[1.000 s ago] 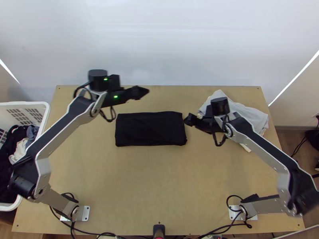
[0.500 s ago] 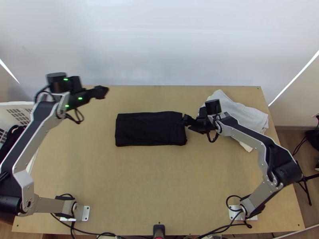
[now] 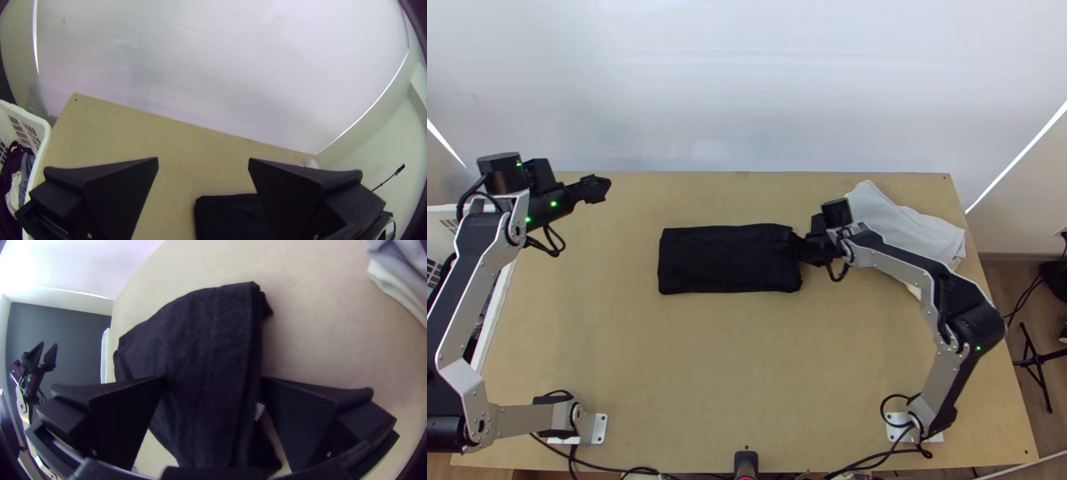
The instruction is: Fold the t-shirt
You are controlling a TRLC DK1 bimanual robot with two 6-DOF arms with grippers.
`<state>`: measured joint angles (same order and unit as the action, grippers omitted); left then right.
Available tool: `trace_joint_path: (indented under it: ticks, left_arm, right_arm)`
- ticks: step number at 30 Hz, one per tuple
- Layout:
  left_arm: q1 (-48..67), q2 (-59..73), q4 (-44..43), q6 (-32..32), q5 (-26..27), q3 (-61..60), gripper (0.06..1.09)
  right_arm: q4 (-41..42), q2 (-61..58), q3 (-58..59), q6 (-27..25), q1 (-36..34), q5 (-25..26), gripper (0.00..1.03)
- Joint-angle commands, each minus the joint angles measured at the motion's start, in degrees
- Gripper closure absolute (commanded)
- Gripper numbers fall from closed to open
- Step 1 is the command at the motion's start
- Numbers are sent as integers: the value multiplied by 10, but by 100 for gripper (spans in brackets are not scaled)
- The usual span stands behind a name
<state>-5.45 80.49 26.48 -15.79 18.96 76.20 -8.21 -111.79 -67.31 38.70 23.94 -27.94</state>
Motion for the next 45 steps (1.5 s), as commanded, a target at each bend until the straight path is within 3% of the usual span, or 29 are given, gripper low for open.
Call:
trace_joint_path:
  ticks: [1, 7, 8, 10, 12, 23, 29, 45]
  left_arm:
    - [-25, -17, 7, 2, -2, -15, 10]
    - [-43, -24, 12, 3, -1, -19, 10]
    - [-46, -24, 12, 4, -1, -20, 10]
    - [-48, -24, 12, 4, -1, -23, 10]
    - [-53, -23, 12, 4, -1, -26, 10]
    - [-59, -9, -6, -3, 0, -47, 10]
    - [-54, 2, -19, -6, 1, -52, 10]
    - [-54, 7, -35, -5, 11, -57, 10]
  right_arm:
    - [-7, -51, -59, 24, 58, 2, 5]
    - [-10, -73, -121, 46, 112, 3, 5]
    - [-21, -73, -126, 46, 114, 3, 14]
    - [-44, -64, -136, 46, 107, 3, 49]
    - [-55, -39, -137, 49, 88, 2, 101]
    - [-224, 112, -250, 55, 21, -4, 100]
    - [-268, 139, -315, 60, -22, -3, 100]
    - [-277, 200, -344, 60, -223, -3, 100]
